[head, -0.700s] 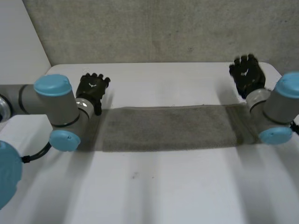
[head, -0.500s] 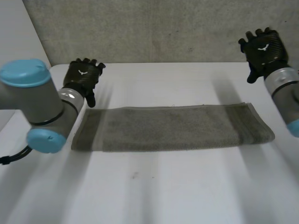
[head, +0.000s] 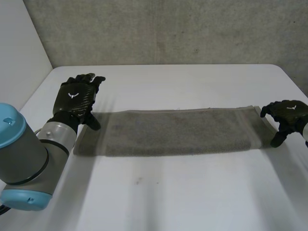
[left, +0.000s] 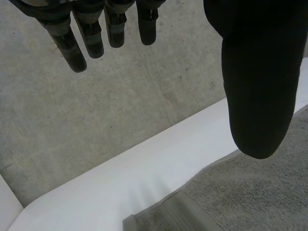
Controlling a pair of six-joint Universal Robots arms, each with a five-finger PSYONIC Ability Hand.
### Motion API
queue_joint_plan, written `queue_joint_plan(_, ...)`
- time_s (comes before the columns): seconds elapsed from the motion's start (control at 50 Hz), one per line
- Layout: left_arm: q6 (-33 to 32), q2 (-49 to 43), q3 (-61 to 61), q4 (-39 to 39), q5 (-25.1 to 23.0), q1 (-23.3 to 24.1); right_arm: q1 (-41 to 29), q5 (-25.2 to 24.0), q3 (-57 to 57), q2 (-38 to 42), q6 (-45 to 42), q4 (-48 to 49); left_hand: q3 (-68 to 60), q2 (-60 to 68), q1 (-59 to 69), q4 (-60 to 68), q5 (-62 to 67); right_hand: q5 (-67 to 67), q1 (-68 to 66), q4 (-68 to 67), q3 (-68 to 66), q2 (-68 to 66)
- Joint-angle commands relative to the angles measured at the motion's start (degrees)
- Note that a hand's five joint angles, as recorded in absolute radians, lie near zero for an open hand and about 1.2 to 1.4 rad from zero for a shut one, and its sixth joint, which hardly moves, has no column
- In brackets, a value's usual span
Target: Fold the laundry
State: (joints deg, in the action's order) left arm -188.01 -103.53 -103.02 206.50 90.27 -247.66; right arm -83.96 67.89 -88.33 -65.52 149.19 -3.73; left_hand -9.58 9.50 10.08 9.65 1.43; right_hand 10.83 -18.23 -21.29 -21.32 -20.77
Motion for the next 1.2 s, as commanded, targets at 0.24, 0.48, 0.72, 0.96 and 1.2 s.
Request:
queue_joint_plan(0.24,-0.2,-0.5,-0.6,0.4,-0.1,-0.5,1.6,0.5,-3.0,8.2,-0.5,14.8,-0.4,0.5,-0.1,0.3,-1.4,25.0,-27.6,-24.6,-24.5,-25.1)
queue_joint_plan(0.48,-0.2,-0.6,-0.7,0.4,-0.1,-0.6,3.8,1.5,-1.5,10.4,-6.0,15.8,-0.4,0.5,-0.1,0.3,-1.4,59.2,-61.8,-58.7,-58.7,-59.2)
queue_joint_plan(0.72,-0.2,-0.6,-0.7,0.4,0.0,-0.6,7.1,17.0,1.8,5.9,-8.2,15.1,-0.4,0.5,-0.1,0.3,-1.4,59.2,-61.8,-58.7,-58.7,-59.2)
queue_joint_plan(0.96,-0.2,-0.4,-0.7,0.4,0.2,-0.7,-8.2,12.3,3.3,-2.0,-5.1,16.7,-0.4,0.5,-0.1,0.3,-1.4,59.2,-61.8,-58.7,-58.7,-59.2)
queue_joint_plan(1.2,-0.2,0.0,-0.6,0.4,0.3,-0.7,-37.8,4.3,6.1,2.0,-5.0,24.4,-0.4,0.5,-0.1,0.3,-1.4,59.2,-61.8,-58.7,-58.7,-59.2)
